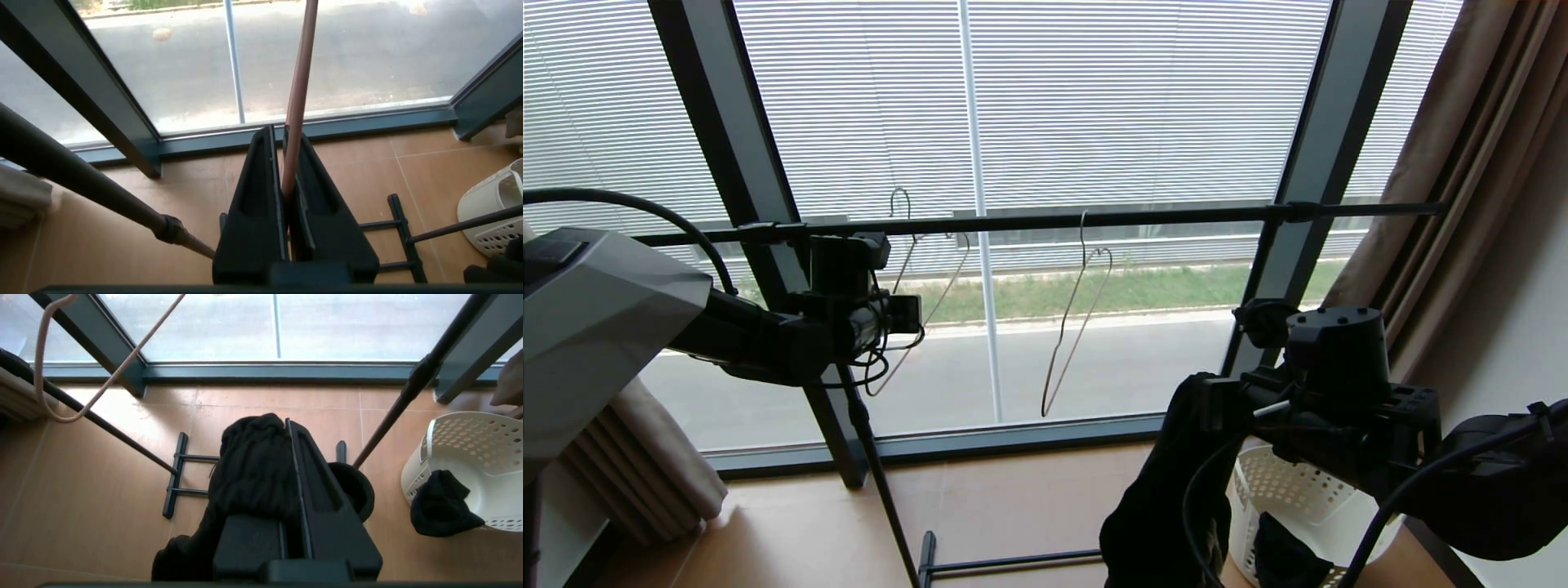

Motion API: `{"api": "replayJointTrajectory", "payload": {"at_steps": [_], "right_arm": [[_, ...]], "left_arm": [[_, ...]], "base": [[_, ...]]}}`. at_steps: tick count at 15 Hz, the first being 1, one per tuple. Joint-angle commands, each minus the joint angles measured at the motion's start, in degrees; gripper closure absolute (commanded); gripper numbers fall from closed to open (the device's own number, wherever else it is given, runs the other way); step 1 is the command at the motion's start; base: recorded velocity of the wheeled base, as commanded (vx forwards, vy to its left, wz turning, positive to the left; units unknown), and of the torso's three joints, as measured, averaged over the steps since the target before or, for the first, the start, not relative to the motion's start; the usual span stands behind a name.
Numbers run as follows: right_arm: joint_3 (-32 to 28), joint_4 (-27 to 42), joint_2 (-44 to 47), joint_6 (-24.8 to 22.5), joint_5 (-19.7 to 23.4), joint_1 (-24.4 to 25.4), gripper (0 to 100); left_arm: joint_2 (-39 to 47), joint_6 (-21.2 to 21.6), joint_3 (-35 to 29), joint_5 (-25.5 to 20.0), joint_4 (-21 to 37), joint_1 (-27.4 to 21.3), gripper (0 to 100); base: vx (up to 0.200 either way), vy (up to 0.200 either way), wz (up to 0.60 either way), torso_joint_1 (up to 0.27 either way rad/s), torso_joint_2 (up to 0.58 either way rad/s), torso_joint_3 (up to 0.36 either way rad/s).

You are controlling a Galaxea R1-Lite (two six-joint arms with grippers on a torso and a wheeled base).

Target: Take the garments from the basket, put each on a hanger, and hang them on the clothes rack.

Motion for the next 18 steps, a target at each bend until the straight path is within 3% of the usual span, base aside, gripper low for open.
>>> {"api": "replayJointTrajectory", "payload": {"at_steps": [1, 9, 15, 18], "right_arm": [[0.1, 0.0, 0.0, 0.0, 0.0, 0.1, 100], [0.1, 0.0, 1.0, 0.1, -0.5, 0.9, 100], [0.1, -0.1, 1.0, 0.1, -0.5, 1.0, 100], [0.1, 0.0, 0.6, 0.0, -0.5, 1.2, 100]], "left_arm": [[2.0, 0.0, -1.1, 0.1, -0.1, 0.0, 100], [3.1, 0.0, -1.0, 0.1, -0.1, -0.3, 100], [2.7, 0.2, 4.0, 0.1, -0.1, -1.0, 100], [-1.3, 0.2, 12.7, -0.3, -0.9, -2.5, 100]], "base": [[0.0, 0.0, 0.0, 0.0, 0.0, 0.0], [0.0, 0.0, 0.0, 0.0, 0.0, 0.0], [0.0, 0.0, 0.0, 0.0, 0.0, 0.0], [0.0, 0.0, 0.0, 0.0, 0.0, 0.0]]}}
